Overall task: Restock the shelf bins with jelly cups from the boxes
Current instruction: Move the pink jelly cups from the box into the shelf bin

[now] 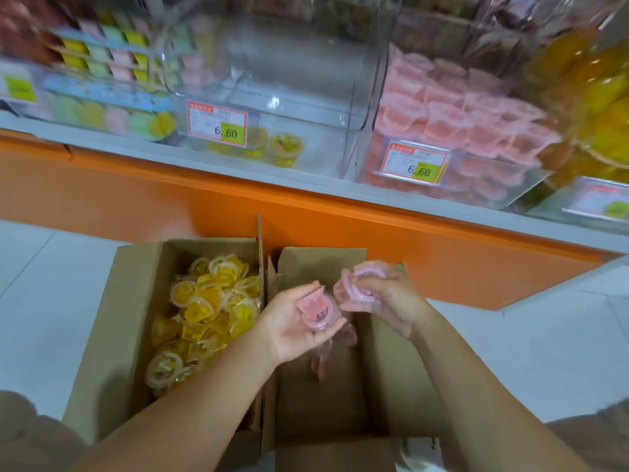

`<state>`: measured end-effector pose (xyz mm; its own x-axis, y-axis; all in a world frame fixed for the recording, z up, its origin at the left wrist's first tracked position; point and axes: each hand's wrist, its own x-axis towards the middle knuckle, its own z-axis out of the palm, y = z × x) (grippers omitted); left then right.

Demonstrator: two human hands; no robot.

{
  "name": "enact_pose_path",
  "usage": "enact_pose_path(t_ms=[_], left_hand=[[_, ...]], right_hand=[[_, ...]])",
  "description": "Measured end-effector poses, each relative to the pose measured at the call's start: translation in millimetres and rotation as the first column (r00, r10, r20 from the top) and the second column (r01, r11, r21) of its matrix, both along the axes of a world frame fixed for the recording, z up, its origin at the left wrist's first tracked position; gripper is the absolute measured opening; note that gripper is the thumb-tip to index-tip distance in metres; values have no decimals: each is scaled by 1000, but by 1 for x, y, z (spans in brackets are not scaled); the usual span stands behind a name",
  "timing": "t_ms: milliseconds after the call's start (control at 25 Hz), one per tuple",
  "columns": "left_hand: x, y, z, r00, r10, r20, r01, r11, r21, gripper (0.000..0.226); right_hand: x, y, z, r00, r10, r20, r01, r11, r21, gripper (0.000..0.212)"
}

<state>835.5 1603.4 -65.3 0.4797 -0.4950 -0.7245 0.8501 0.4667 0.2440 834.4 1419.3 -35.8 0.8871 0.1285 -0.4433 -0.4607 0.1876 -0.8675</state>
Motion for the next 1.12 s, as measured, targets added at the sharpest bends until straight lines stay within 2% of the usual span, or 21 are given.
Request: enact_pose_path(t_ms=[80,200,360,560,720,840,920,1120], left_hand=[[-1,2,18,997,-37,69,37,999,4,27],[-3,9,53,972,-147,182,141,989,46,45],[-1,15,101,901,-280,333,252,960,124,53],[6,16,156,820,-374,433,312,927,210,59],[24,11,182,803,-367,469,268,926,264,59],[39,5,181,831,-301,467,218,950,224,69],[49,2,175,847,-269,458,197,960,199,70],[71,3,167,877,-183,444,132,981,143,57]], right_hand=[[-4,4,23,1000,-2,1,2,1000,20,21],[-11,10,59,999,-31,13,30,999,20,23],[-12,13,107,992,5,123,11,991,-134,23],[-8,10,160,965,85,247,-2,948,-318,27],[6,9,186,943,75,325,46,936,-349,29],[16,13,193,908,123,401,102,863,-495,26],[26,17,193,901,149,407,104,837,-537,26],[51,18,194,913,115,392,114,850,-515,22]])
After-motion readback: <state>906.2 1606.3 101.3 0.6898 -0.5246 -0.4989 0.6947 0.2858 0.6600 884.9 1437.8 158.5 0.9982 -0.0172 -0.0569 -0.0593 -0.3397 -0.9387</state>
